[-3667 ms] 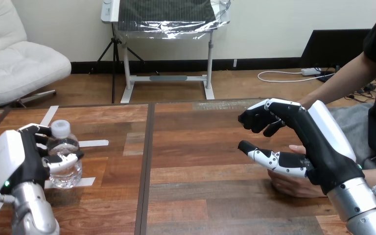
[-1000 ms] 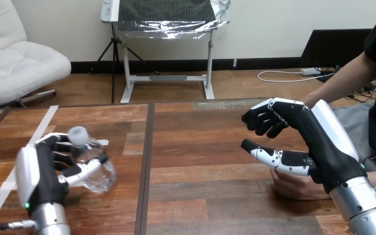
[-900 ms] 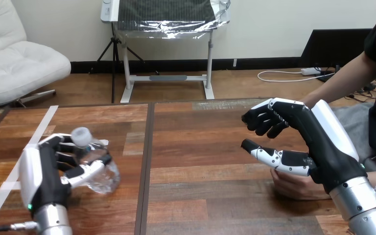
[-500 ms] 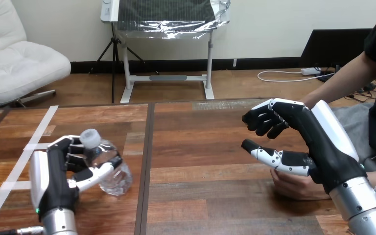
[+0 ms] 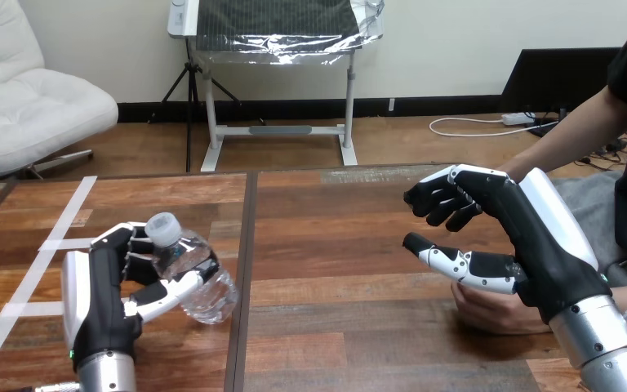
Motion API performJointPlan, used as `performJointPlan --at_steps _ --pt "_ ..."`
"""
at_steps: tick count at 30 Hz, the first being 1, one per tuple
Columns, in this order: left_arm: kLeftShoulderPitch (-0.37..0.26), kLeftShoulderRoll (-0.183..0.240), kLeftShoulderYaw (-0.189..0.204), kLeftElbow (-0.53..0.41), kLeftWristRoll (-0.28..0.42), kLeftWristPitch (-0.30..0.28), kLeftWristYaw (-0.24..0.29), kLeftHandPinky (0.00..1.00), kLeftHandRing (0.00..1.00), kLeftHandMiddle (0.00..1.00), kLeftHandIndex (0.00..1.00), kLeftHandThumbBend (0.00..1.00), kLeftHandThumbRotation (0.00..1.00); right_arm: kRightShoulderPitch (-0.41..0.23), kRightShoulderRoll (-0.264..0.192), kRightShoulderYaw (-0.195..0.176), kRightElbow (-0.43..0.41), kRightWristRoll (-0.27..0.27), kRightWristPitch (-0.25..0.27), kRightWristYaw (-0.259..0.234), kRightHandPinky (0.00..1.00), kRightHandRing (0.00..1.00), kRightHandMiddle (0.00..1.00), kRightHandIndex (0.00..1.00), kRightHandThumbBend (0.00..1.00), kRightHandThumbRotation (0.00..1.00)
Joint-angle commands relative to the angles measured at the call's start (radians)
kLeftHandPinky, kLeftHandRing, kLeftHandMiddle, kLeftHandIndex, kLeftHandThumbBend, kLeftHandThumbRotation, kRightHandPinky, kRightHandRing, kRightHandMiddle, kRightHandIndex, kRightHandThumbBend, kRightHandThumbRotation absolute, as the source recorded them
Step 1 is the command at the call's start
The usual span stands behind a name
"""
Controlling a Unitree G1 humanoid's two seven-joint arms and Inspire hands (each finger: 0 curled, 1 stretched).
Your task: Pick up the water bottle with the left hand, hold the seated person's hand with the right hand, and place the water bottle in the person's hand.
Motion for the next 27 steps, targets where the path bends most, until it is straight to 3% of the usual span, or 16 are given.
performJointPlan --at_steps 1,8,14,23,27 --pt "-0.060 -0.005 0.018 -0.217 -0.015 -0.026 -0.019 0.42 0.42 0.45 0.50 0.65 0.00 -0.074 -0.008 -0.023 -0.050 -0.007 0.005 -0.017 0.52 0.59 0.62 0.61 0.54 0.00" --pt "-0.045 -0.012 0.017 -0.252 -0.018 -0.029 -0.045 0.41 0.41 0.44 0.50 0.64 0.00 -0.079 -0.035 -0.027 -0.064 -0.041 0.030 -0.001 0.54 0.63 0.66 0.64 0.58 0.00" --pt "-0.033 -0.023 0.015 -0.282 -0.011 -0.018 -0.055 0.41 0.41 0.44 0.49 0.65 0.00 -0.094 -0.093 -0.036 -0.055 -0.072 0.012 0.027 0.59 0.68 0.71 0.69 0.66 0.00" --pt "-0.023 -0.037 0.010 -0.305 0.003 -0.023 -0.062 0.40 0.41 0.43 0.49 0.65 0.00 -0.107 -0.175 -0.056 -0.079 -0.083 0.073 0.116 0.68 0.78 0.80 0.74 0.75 0.00" --pt "-0.020 -0.042 0.009 -0.307 0.000 -0.033 -0.066 0.40 0.40 0.43 0.49 0.65 0.00 -0.115 -0.219 -0.060 -0.092 -0.114 0.115 0.155 0.70 0.80 0.83 0.76 0.79 0.00"
